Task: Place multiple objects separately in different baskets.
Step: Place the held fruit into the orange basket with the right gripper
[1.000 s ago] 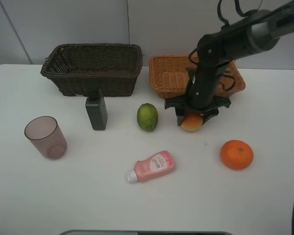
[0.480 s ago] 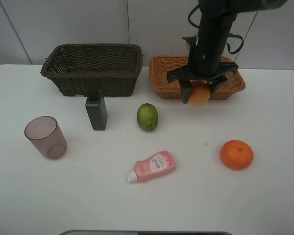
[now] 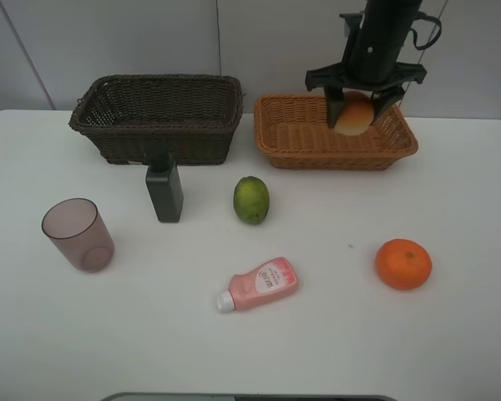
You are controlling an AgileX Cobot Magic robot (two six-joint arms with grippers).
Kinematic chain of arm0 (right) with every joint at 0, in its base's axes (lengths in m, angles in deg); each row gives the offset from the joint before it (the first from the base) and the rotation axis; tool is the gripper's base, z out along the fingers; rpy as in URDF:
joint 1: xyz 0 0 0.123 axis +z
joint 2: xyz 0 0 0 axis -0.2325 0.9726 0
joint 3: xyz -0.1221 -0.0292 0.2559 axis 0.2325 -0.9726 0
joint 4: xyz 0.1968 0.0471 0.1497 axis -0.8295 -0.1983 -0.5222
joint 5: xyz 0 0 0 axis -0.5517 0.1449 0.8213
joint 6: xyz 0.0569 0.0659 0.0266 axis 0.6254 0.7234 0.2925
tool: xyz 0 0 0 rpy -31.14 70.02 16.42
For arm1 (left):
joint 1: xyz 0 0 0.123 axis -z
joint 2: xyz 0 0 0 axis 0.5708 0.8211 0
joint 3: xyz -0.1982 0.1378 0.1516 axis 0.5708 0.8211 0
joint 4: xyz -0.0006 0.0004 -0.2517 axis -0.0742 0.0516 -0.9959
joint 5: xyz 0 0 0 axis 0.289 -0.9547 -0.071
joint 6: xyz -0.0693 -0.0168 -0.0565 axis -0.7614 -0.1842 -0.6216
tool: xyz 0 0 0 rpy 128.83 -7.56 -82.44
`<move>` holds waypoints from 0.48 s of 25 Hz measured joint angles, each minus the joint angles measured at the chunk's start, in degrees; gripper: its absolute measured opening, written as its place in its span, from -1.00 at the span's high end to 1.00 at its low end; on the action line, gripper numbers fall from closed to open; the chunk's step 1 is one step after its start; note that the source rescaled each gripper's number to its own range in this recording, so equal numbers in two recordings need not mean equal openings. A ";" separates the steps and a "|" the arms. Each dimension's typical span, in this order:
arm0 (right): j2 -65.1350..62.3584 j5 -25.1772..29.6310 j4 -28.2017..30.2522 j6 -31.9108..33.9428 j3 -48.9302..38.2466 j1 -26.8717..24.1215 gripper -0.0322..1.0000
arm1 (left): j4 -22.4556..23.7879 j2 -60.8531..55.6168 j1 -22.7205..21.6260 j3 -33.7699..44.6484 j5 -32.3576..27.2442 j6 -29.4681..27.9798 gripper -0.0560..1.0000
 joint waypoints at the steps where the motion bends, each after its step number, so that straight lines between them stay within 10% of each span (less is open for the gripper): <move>1: 0.92 -0.09 0.00 -0.08 0.77 -0.45 0.67 | 0.00 0.00 0.00 0.00 0.00 0.00 -1.00; 12: 8.79 -9.00 0.68 -0.13 4.63 -3.47 0.67 | 0.00 0.00 0.00 0.00 0.00 0.00 -1.00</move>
